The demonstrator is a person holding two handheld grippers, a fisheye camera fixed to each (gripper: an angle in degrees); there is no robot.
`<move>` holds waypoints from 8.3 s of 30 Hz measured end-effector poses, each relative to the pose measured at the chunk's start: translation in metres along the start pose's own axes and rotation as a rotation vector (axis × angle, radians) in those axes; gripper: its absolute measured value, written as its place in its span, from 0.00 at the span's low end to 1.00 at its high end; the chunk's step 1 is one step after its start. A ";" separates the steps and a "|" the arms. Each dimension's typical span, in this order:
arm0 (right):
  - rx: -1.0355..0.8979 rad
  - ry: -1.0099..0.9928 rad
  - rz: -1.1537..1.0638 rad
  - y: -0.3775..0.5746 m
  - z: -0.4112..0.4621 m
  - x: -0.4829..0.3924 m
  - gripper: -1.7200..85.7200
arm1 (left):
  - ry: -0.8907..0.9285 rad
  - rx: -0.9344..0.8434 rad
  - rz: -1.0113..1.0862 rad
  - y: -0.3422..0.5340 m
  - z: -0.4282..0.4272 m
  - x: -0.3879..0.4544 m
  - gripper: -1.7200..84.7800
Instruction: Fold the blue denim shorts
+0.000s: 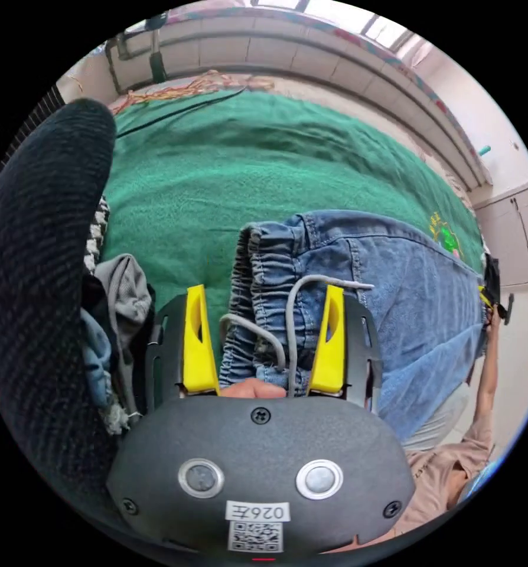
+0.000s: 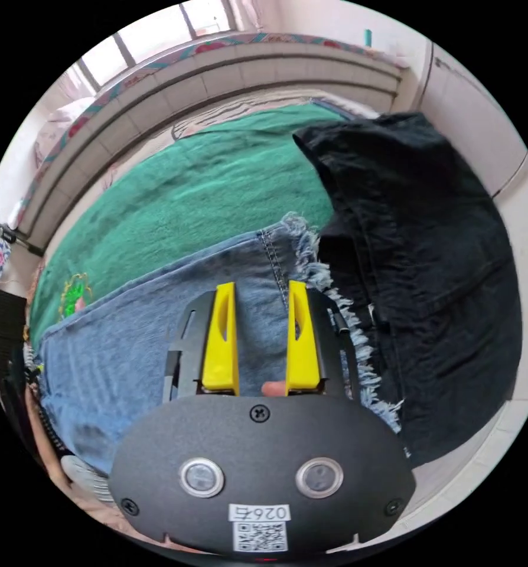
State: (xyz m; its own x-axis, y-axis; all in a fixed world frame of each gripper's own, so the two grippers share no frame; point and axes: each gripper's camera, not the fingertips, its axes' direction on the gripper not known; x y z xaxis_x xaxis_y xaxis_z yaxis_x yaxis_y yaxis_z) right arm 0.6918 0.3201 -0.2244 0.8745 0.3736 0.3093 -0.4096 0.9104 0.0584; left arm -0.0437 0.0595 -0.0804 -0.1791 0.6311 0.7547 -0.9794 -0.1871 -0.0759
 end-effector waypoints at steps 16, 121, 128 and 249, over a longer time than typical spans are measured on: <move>0.054 0.031 -0.123 -0.021 0.006 -0.055 0.03 | 0.138 0.262 0.042 -0.016 -0.048 0.004 0.08; 0.326 -0.457 0.327 0.214 -0.017 0.326 0.02 | 0.519 0.012 -0.193 0.361 0.095 -0.121 0.12; 0.514 -0.637 0.336 0.236 -0.078 0.331 0.01 | 0.709 0.334 -0.194 0.410 0.037 -0.143 0.05; 0.465 -0.775 0.646 -0.054 -0.105 0.232 0.04 | 0.454 -0.049 0.986 -0.525 -0.036 1.133 0.04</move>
State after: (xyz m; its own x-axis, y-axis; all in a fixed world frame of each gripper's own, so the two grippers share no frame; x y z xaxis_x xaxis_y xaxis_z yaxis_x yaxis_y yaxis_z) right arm 0.9438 0.3766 -0.2554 0.1288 0.3935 0.9102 -0.9290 0.3689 -0.0281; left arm 0.2642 0.8995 0.7914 -0.8970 0.4404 0.0367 -0.3861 -0.7406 -0.5500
